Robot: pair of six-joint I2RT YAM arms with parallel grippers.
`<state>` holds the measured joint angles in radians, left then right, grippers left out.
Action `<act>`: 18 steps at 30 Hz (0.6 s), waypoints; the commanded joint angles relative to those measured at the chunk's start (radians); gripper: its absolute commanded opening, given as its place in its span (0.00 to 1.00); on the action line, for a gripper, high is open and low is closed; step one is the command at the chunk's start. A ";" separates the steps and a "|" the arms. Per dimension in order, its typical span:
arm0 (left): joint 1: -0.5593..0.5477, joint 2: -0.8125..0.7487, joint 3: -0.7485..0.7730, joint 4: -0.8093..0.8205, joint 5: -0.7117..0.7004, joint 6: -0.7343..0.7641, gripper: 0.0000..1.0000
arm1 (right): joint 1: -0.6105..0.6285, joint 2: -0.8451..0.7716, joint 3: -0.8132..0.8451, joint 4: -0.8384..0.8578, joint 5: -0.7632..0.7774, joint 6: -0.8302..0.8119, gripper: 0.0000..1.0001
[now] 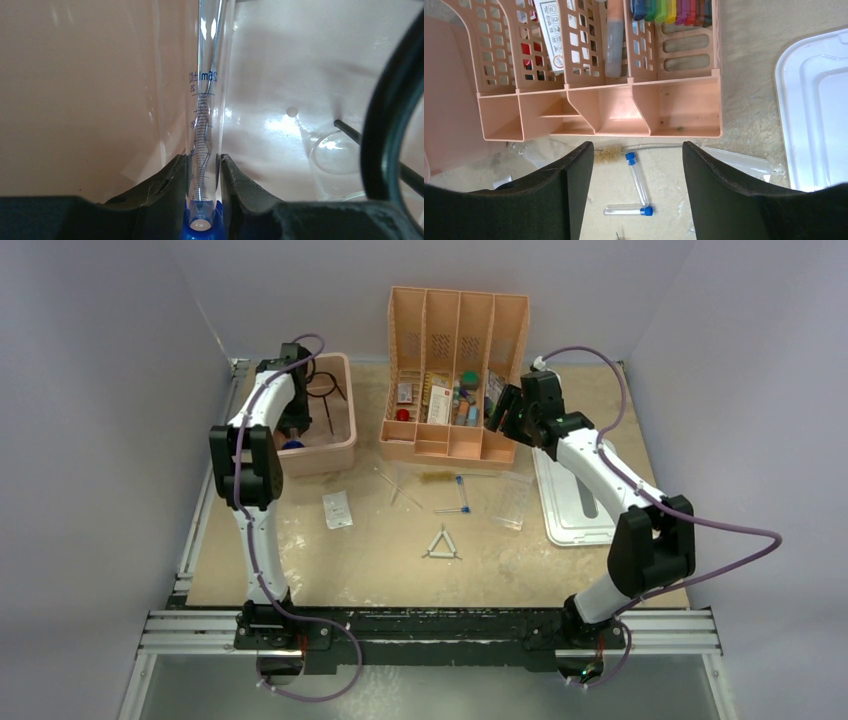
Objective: Organize the chemistry lab equipment
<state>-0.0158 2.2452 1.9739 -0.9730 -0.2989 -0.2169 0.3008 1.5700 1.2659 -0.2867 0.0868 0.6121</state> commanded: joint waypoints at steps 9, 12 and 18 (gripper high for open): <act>0.002 -0.102 0.080 -0.013 0.046 -0.002 0.46 | 0.013 -0.082 0.017 0.061 0.007 -0.069 0.68; 0.001 -0.155 0.083 -0.003 0.116 -0.009 0.46 | 0.013 -0.084 0.016 0.071 0.003 -0.069 0.69; -0.022 -0.321 0.008 0.072 0.249 -0.024 0.47 | 0.014 -0.083 0.008 0.089 -0.009 -0.074 0.69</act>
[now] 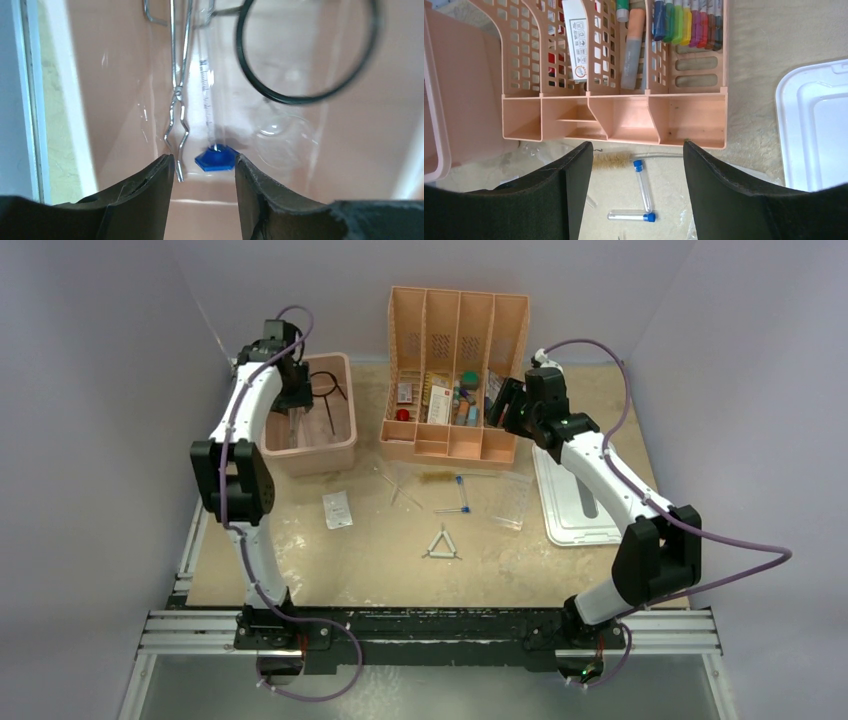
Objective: Organize the chemistry lab equipment
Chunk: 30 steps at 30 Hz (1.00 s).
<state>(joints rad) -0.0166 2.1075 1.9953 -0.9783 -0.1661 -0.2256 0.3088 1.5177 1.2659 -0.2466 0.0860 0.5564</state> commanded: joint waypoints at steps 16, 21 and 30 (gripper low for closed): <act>-0.345 -0.696 -0.679 0.614 0.445 -0.077 0.64 | 0.005 -0.039 -0.045 0.110 -0.016 -0.029 0.69; -0.437 -0.714 -0.858 0.789 0.412 -0.124 0.62 | 0.007 -0.047 -0.065 0.112 -0.010 -0.027 0.69; -0.612 -0.573 -0.971 0.826 -0.036 -0.120 0.44 | 0.006 -0.060 -0.092 0.113 -0.007 -0.020 0.68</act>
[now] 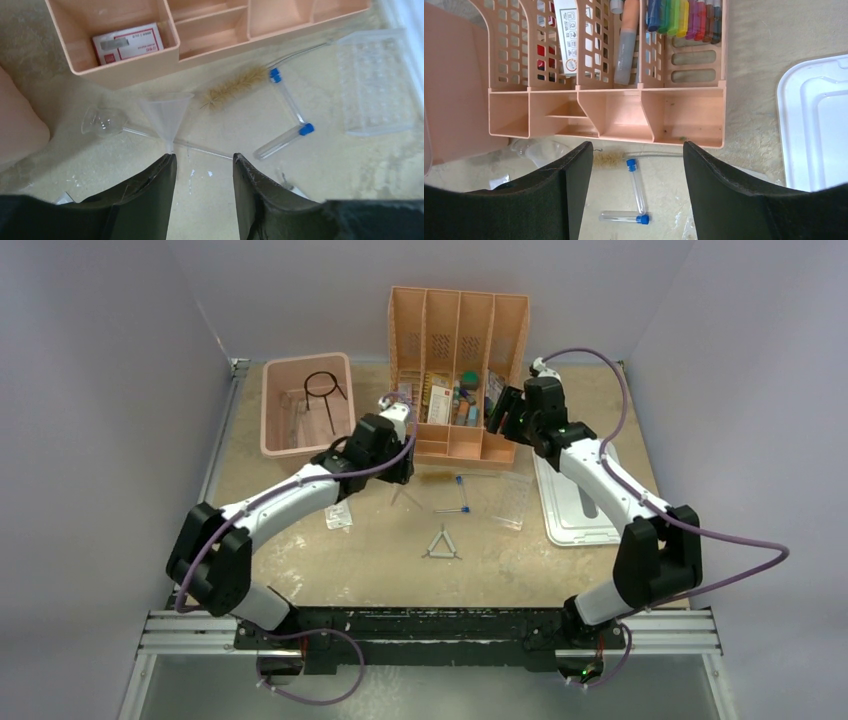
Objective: Organize the chemistry lab equipment
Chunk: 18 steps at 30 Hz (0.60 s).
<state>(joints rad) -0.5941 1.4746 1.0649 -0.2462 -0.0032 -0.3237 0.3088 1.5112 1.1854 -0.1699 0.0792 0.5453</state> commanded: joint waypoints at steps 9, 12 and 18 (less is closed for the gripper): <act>-0.048 0.180 -0.057 0.123 -0.205 0.036 0.38 | 0.006 -0.079 -0.053 0.042 0.014 -0.006 0.68; -0.046 0.209 -0.058 0.116 -0.200 0.060 0.36 | 0.005 -0.079 -0.053 0.034 0.013 0.004 0.68; -0.043 0.293 -0.017 0.067 -0.111 0.112 0.35 | 0.006 -0.073 -0.042 0.040 0.010 0.002 0.68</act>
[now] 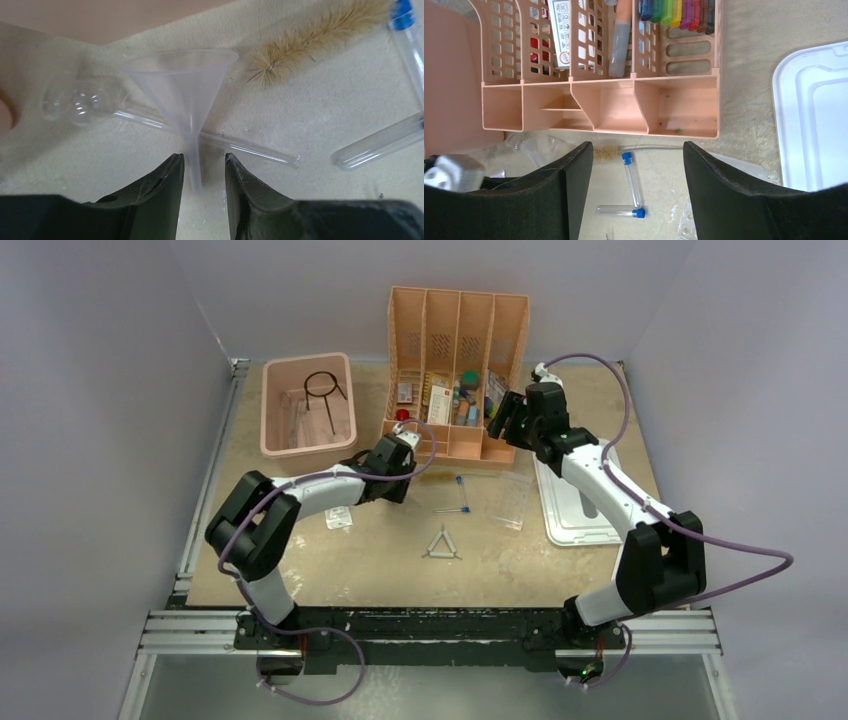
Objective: Organize the chemistry lab equipment
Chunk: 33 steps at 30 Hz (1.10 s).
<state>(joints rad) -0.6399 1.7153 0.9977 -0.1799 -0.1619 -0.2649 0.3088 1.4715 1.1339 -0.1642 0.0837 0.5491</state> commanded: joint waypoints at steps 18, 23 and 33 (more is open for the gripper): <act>0.004 -0.044 0.088 -0.072 0.060 0.119 0.00 | 0.006 -0.032 0.002 0.040 0.023 0.009 0.68; 0.006 -0.135 0.101 -0.072 0.049 0.138 0.00 | 0.006 -0.030 -0.008 0.053 0.007 0.012 0.68; 0.206 -0.244 0.204 -0.090 0.023 -0.056 0.00 | 0.006 -0.012 -0.001 0.056 0.002 0.023 0.68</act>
<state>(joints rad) -0.5545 1.5467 1.1507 -0.2783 -0.1284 -0.2096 0.3088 1.4715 1.1271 -0.1493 0.0868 0.5617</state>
